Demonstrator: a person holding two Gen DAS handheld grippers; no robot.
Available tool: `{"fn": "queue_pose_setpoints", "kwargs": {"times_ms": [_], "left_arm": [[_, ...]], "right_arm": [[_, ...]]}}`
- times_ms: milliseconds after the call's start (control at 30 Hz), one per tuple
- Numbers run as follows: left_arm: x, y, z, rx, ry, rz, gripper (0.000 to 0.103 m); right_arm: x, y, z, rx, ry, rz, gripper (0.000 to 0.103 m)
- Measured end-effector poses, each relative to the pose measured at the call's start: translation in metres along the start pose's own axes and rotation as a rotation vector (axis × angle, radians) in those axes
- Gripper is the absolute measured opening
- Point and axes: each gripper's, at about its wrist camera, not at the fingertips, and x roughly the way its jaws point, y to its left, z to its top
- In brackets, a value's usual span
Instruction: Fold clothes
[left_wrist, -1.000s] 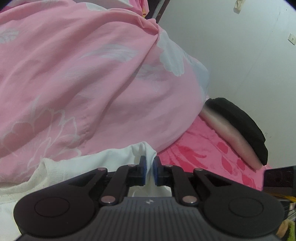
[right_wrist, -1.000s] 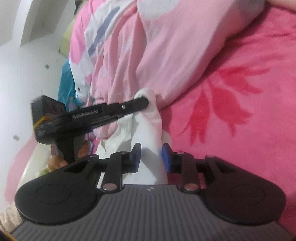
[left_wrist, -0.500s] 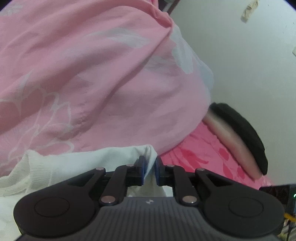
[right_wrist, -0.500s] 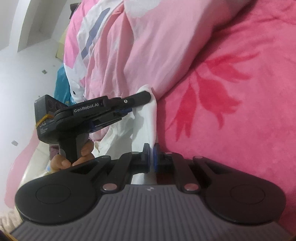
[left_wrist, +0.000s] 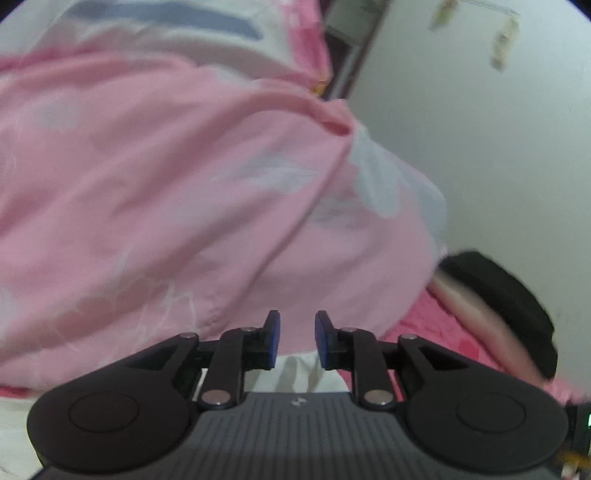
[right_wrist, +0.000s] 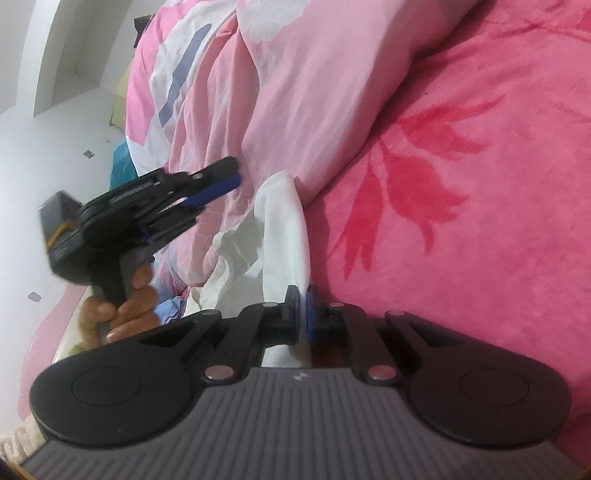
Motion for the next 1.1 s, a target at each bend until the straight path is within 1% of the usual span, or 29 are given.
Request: {"fn": "queue_pose_setpoints", "kwargs": {"times_ms": [133, 200, 300, 367, 467, 633, 700, 833, 933, 1000, 1100], "left_arm": [[0.003, -0.026, -0.020, 0.207, 0.113, 0.042, 0.023], [0.007, -0.034, -0.031, 0.276, 0.152, 0.049, 0.023], [0.004, -0.043, -0.040, 0.320, 0.156, 0.024, 0.023], [0.004, -0.049, -0.046, 0.359, 0.152, 0.021, 0.026], [0.024, -0.059, -0.060, 0.459, 0.182, 0.132, 0.027], [0.034, -0.057, -0.060, 0.424, 0.119, 0.211, 0.028], [0.036, -0.055, -0.058, 0.430, 0.100, 0.251, 0.029], [0.034, -0.055, -0.049, 0.416, 0.074, 0.294, 0.029], [0.015, -0.057, -0.044, 0.393, 0.037, 0.277, 0.028], [0.002, -0.061, -0.046, 0.408, 0.026, 0.255, 0.028], [0.008, -0.080, -0.056, 0.515, 0.044, 0.226, 0.028]], "right_arm": [[-0.002, 0.001, -0.001, -0.007, -0.003, -0.008, 0.002], [-0.001, 0.002, -0.001, -0.011, -0.004, -0.011, 0.002], [0.003, 0.008, 0.000, -0.010, -0.005, -0.013, 0.002], [0.003, 0.010, 0.000, -0.017, -0.005, -0.018, 0.002], [0.004, 0.014, 0.000, -0.037, -0.007, -0.036, 0.002], [0.003, 0.014, 0.000, -0.056, -0.008, -0.053, 0.002], [0.001, 0.012, -0.001, -0.061, -0.007, -0.056, 0.002], [0.000, 0.009, -0.001, -0.056, -0.006, -0.050, 0.002], [-0.001, 0.007, -0.002, -0.053, -0.006, -0.046, 0.002], [-0.001, 0.006, -0.002, -0.053, -0.006, -0.046, 0.002], [-0.002, 0.005, -0.001, -0.055, -0.005, -0.046, 0.002]]}}
